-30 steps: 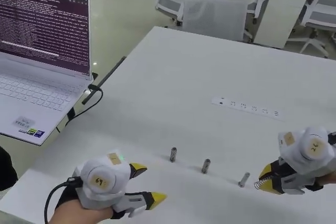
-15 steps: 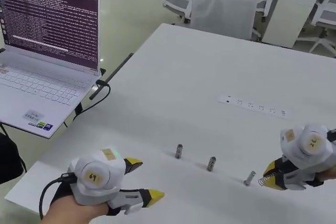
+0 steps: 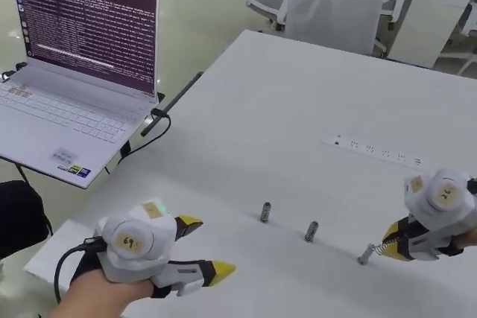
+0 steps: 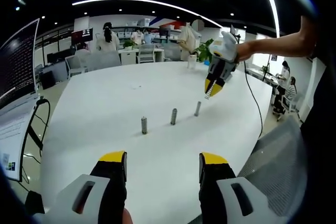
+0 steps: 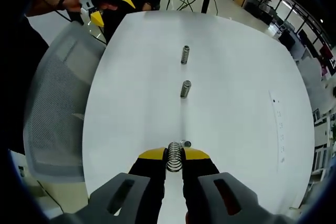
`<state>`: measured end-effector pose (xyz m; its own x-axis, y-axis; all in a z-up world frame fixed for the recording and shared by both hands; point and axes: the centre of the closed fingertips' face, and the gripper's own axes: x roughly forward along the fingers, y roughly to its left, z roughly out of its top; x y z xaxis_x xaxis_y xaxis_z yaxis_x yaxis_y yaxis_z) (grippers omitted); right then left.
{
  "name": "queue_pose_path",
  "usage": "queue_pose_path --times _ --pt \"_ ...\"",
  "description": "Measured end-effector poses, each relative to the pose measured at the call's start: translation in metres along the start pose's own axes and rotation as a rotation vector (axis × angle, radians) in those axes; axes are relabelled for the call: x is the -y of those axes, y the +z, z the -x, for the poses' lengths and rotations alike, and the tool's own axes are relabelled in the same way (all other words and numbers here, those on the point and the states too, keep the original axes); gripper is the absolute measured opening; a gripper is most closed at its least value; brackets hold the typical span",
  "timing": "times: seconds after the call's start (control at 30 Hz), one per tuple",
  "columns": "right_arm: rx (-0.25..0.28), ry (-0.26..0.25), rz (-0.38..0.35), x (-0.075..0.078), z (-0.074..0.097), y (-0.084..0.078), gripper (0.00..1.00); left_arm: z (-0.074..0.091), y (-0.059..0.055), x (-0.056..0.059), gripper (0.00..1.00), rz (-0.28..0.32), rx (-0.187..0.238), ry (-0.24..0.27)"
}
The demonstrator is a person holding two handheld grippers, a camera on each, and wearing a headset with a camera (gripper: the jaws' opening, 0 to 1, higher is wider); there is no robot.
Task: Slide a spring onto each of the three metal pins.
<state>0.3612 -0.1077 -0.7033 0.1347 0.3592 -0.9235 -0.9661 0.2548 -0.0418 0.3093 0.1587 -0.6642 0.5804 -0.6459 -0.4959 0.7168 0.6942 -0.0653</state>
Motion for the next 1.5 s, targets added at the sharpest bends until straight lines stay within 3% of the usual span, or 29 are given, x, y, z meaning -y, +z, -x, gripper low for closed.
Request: queue_pose_path --times 0.5,0.83,1.5 --pt "-0.046 0.009 0.027 0.018 -0.015 0.002 0.09 0.009 -0.006 -0.007 0.5 0.027 -0.008 0.026" --pt "-0.102 0.036 0.06 0.02 -0.025 -0.007 0.09 0.012 -0.012 -0.01 0.5 0.04 -0.023 0.037" --pt "-0.142 0.075 0.09 0.017 -0.043 -0.01 0.09 0.014 -0.019 -0.012 0.5 0.055 -0.037 0.047"
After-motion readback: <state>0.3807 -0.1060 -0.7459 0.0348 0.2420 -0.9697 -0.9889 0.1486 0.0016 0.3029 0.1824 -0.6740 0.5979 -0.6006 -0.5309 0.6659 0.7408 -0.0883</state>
